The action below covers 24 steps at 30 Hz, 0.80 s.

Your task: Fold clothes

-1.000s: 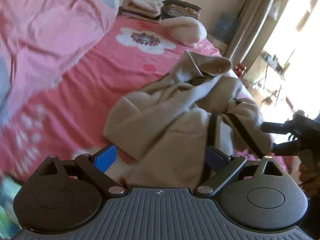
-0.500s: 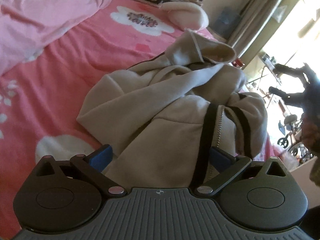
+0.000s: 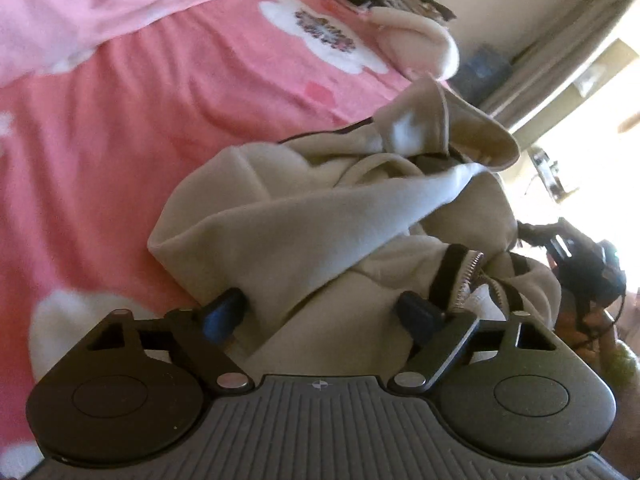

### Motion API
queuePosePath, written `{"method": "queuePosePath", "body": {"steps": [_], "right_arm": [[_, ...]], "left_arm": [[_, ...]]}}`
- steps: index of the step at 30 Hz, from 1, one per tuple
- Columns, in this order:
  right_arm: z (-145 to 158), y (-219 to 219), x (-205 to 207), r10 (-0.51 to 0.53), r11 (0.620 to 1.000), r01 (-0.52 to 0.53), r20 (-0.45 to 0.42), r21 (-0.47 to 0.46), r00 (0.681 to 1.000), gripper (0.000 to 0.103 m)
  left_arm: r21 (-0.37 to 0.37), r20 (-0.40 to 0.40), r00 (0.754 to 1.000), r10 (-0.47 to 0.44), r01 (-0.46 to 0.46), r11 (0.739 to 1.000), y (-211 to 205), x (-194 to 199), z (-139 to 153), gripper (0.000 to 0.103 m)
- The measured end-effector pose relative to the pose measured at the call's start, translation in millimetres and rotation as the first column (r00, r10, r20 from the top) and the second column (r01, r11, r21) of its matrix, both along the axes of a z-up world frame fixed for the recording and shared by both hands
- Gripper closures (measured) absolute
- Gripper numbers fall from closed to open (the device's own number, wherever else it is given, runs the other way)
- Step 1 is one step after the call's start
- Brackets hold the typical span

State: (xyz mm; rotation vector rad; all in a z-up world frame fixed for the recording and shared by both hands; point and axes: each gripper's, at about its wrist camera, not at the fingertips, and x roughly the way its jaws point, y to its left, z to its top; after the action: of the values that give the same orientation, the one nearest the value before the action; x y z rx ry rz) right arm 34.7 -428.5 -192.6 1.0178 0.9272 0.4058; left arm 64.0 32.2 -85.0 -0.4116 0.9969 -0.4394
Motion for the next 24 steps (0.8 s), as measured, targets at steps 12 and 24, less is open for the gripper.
{"method": "queuePosePath", "body": {"steps": [12, 24], "right_arm": [[-9.1, 7.9, -75.4, -0.032, 0.991, 0.041, -0.077, 0.124, 0.996, 0.049], [127.1, 7.8, -70.3, 0.127, 0.905, -0.020, 0.225, -0.425, 0.966, 0.035]], "left_arm": [[0.049, 0.053, 0.999, -0.003, 0.000, 0.999, 4.0, 6.1, 18.6, 0.026], [0.173, 0.290, 0.946, -0.142, 0.095, 0.980, -14.1, -3.2, 85.2, 0.013]]}}
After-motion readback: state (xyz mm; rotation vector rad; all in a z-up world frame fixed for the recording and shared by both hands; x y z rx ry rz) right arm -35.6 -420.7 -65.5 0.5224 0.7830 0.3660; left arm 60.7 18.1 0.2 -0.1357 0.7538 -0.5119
